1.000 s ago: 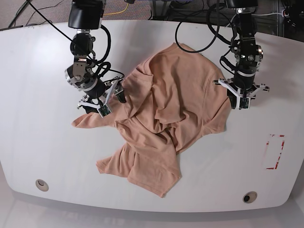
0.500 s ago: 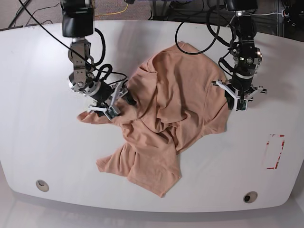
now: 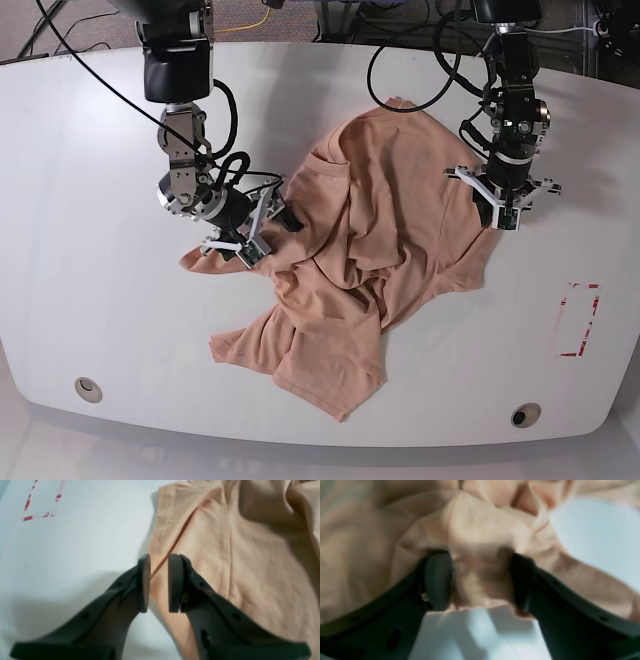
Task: Layout the t-shirt on the table in an organized manner, then fold the t-shirt properly
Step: 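Grasp the t-shirt fabric with the right gripper and drag it outward, then release the fabric and lift the right gripper away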
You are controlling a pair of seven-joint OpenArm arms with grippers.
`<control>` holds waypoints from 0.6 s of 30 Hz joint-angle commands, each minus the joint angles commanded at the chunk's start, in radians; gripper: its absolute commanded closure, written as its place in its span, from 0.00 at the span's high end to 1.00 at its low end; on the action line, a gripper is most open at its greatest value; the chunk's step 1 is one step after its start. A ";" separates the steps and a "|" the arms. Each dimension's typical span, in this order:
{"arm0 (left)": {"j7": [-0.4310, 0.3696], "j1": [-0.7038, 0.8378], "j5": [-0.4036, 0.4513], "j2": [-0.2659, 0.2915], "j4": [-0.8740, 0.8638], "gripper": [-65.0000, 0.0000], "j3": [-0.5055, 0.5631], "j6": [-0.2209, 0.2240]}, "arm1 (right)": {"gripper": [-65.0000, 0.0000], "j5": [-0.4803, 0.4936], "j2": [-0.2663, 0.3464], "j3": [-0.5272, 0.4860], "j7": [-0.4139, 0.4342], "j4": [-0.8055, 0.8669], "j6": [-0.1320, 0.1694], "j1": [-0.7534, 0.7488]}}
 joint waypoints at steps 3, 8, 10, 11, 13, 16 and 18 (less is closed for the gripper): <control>-0.001 0.003 -0.003 -0.002 0.005 0.17 0.000 -0.003 | 0.59 -0.015 0.016 0.018 -0.017 0.032 0.000 0.009; 0.000 0.005 -0.005 -0.003 0.011 0.17 0.001 -0.004 | 0.40 -0.045 0.060 0.005 -0.043 0.070 0.000 0.018; 0.002 0.004 -0.005 -0.003 0.012 0.17 0.002 -0.003 | 0.28 -0.051 0.074 0.004 -0.053 0.088 0.000 0.019; 0.002 0.004 -0.004 -0.003 0.012 0.16 0.003 -0.004 | 0.22 -0.056 0.079 0.004 -0.057 0.095 0.000 0.019; 0.003 0.004 -0.003 -0.002 0.014 0.17 0.004 -0.003 | 0.11 -0.067 0.088 -0.002 -0.060 0.097 0.000 0.018; 0.003 0.004 -0.005 -0.001 0.015 0.17 0.004 0.000 | 0.03 -0.077 0.101 -0.011 -0.057 0.105 0.000 0.019; 0.005 0.005 -0.005 -0.001 0.017 0.16 0.004 0.000 | 0.03 -0.077 0.106 -0.021 -0.055 0.120 0.000 0.020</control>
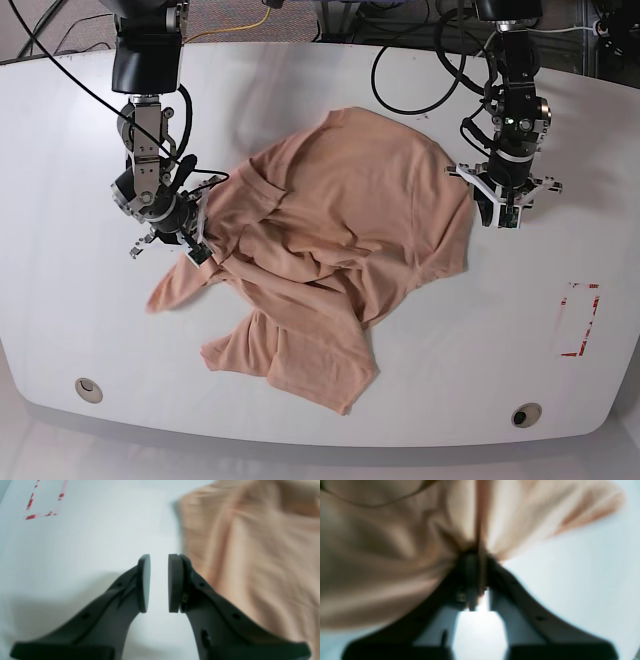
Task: Layout the t-shirt on the table in an organized manner, then fold the t-shirt properly
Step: 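Release the fabric and lift the right gripper away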
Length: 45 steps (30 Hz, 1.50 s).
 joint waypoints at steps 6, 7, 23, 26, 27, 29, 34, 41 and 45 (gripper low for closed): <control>0.002 -0.003 -0.002 0.001 0.002 0.16 0.006 -0.001 | 0.05 0.002 0.001 -0.042 -0.007 0.060 0.000 0.004; 0.002 -0.003 -0.003 0.002 0.002 0.16 0.009 -0.001 | 0.06 0.003 0.000 -0.053 -0.011 0.076 0.000 0.005; -0.006 -0.020 0.000 0.003 -0.005 0.16 0.009 -0.004 | 0.53 0.165 -0.007 -0.130 -0.105 0.382 0.000 -0.081; -0.007 -0.021 0.002 0.003 -0.004 0.16 0.007 -0.004 | 0.53 0.194 -0.002 -0.084 -0.100 0.443 0.000 -0.129; -0.008 -0.021 0.002 0.002 -0.005 0.16 0.007 -0.004 | 0.53 0.199 -0.002 -0.065 -0.098 0.460 0.000 -0.140; -0.008 -0.022 0.001 0.002 -0.005 0.16 0.008 -0.004 | 0.53 0.203 -0.004 -0.021 -0.095 0.491 0.000 -0.162; -0.001 -0.018 -0.002 0.006 -0.002 0.16 0.013 -0.007 | 0.52 0.187 -0.018 0.121 -0.093 0.538 0.000 -0.199; 0.001 -0.013 -0.001 0.007 -0.001 0.16 0.017 -0.006 | 0.52 0.169 -0.077 0.262 -0.087 0.565 0.000 -0.213; 0.002 0.004 -0.002 0.008 0.010 0.16 0.016 -0.007 | 0.53 0.186 -0.115 0.317 -0.086 0.566 0.000 -0.191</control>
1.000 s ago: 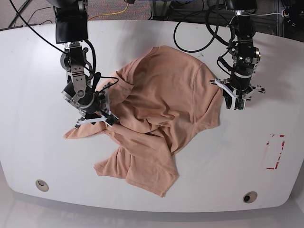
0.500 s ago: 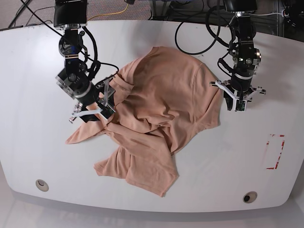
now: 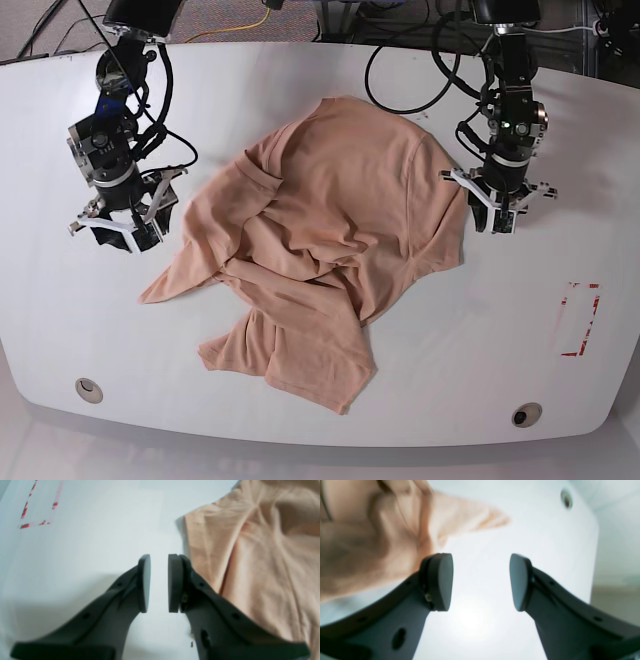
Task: Layout the t-shirt on the table in an organized manner, then fold the t-shirt properly
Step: 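Release the fabric and lift the right gripper away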
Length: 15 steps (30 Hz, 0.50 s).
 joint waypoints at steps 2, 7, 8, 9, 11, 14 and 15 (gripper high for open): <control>-0.001 0.009 0.001 0.000 0.007 0.16 -0.001 0.000 | 0.54 0.013 -0.018 0.025 0.002 -0.003 0.000 0.020; 0.018 0.035 0.017 -0.020 0.020 0.17 -0.010 -0.009 | 0.52 0.006 -0.049 0.027 -0.017 -0.013 0.000 -0.013; 0.018 0.035 0.017 -0.032 0.032 0.17 -0.010 -0.009 | 0.52 0.006 -0.049 0.027 -0.017 -0.008 0.000 -0.019; 0.018 0.036 0.017 -0.043 0.050 0.17 -0.010 -0.007 | 0.52 0.009 -0.048 0.026 -0.017 -0.001 0.000 -0.026; 0.021 0.038 0.017 -0.050 0.077 0.17 -0.006 -0.006 | 0.52 0.009 -0.048 0.024 -0.017 0.015 0.000 -0.030; 0.024 0.038 0.017 -0.050 0.092 0.17 -0.009 -0.007 | 0.52 0.008 -0.051 0.024 -0.017 0.021 0.000 -0.033; 0.024 0.038 0.017 -0.050 0.093 0.17 -0.010 -0.007 | 0.52 0.008 -0.051 0.024 -0.017 0.021 0.000 -0.033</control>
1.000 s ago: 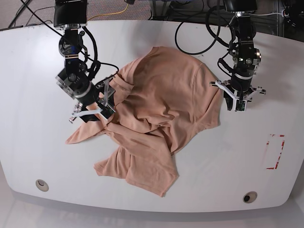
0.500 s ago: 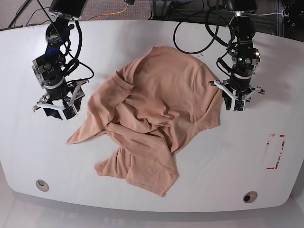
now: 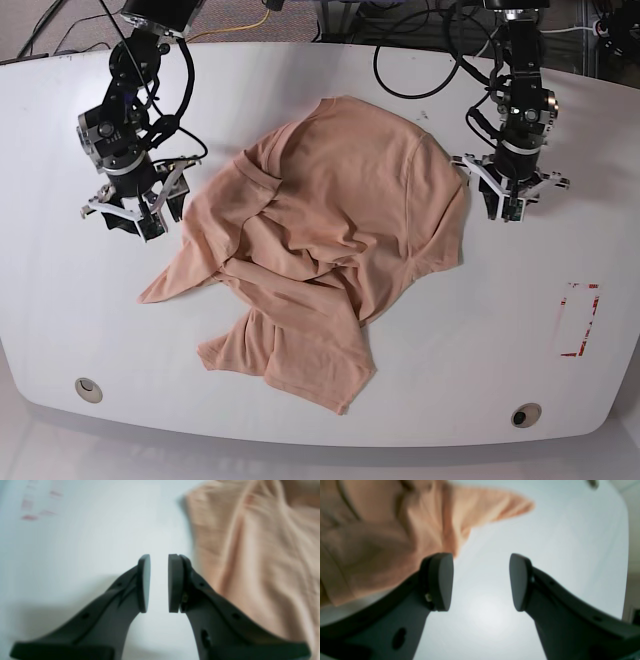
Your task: Layout the t-shirt on the table in an organized manner, then fold the t-shirt properly
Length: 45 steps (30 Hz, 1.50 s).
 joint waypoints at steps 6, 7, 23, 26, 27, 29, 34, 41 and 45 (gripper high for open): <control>0.000 -0.002 0.000 -0.005 -0.002 0.17 -0.002 0.000 | 0.52 -0.002 -0.003 0.003 -0.002 0.000 0.000 0.000; 0.000 -0.002 -0.002 -0.005 0.000 0.17 -0.002 0.000 | 0.52 -0.002 -0.003 0.003 -0.002 0.000 0.000 0.000; 0.000 -0.002 -0.002 -0.003 -0.003 0.18 -0.028 -0.002 | 0.52 -0.002 -0.003 -0.066 -0.003 -0.003 0.000 0.028; 0.000 -0.002 -0.002 -0.003 -0.003 0.18 -0.028 -0.002 | 0.52 -0.002 -0.003 -0.104 -0.005 -0.003 0.000 0.029; 0.000 -0.003 -0.002 -0.003 -0.003 0.18 -0.028 -0.002 | 0.52 0.000 -0.006 -0.115 -0.005 -0.005 0.000 0.032; 0.000 -0.003 -0.002 -0.003 -0.003 0.18 -0.028 -0.002 | 0.52 0.000 -0.025 -0.135 -0.005 -0.008 0.000 0.048; 0.000 -0.003 -0.002 -0.003 -0.002 0.18 -0.028 -0.002 | 0.52 -0.018 -0.072 -0.150 -0.006 -0.035 0.000 0.074; 0.000 -0.002 -0.002 -0.003 0.000 0.18 -0.028 -0.002 | 0.52 -0.064 -0.121 -0.213 -0.005 -0.095 0.000 0.097; 0.000 -0.002 -0.002 -0.005 0.000 0.18 -0.028 -0.002 | 0.52 -0.072 -0.140 -0.229 -0.002 -0.149 0.000 0.112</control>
